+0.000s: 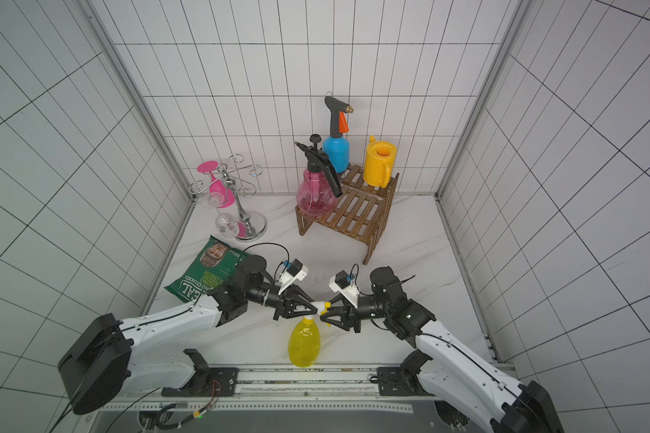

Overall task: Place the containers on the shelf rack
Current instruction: 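Pick up a container from the center of the board, then place the container on the shelf.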

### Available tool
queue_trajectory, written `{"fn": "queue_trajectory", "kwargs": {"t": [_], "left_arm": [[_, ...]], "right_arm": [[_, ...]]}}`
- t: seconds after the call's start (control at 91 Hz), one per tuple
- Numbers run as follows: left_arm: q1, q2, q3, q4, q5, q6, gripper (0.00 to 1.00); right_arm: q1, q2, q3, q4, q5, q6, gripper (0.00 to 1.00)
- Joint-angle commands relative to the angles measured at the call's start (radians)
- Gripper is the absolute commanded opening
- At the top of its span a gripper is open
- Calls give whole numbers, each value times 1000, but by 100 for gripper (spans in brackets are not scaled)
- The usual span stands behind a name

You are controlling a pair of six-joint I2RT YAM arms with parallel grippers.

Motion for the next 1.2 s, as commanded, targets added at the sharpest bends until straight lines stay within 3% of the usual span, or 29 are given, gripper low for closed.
{"fn": "queue_trajectory", "kwargs": {"t": [0.0,0.066,0.297,0.451,0.583,0.835,1.0,1.187], "left_arm": [[8,-39,1,27,-32,3,0],[15,-62,-11,30,-77,6,0],[24,-181,-77,103,-355,12,0],[-21,-210,-137,258,-566,1,0],[-97,-155,-67,261,-711,69,0],[-130,-6,177,128,-938,116,0],[-122,62,325,47,-979,155,0],[-76,160,523,-37,-921,177,0]], "right_arm": [[4,-56,4,18,114,15,63],[4,-114,-16,24,177,24,71],[-2,-382,-108,23,472,74,79],[-3,-636,-184,-41,875,166,91],[-6,-794,-211,-141,1146,244,96],[-8,-748,-169,-242,1334,320,96],[-9,-747,-162,-276,1413,355,97],[-11,-761,-162,-281,1416,356,97]]}}
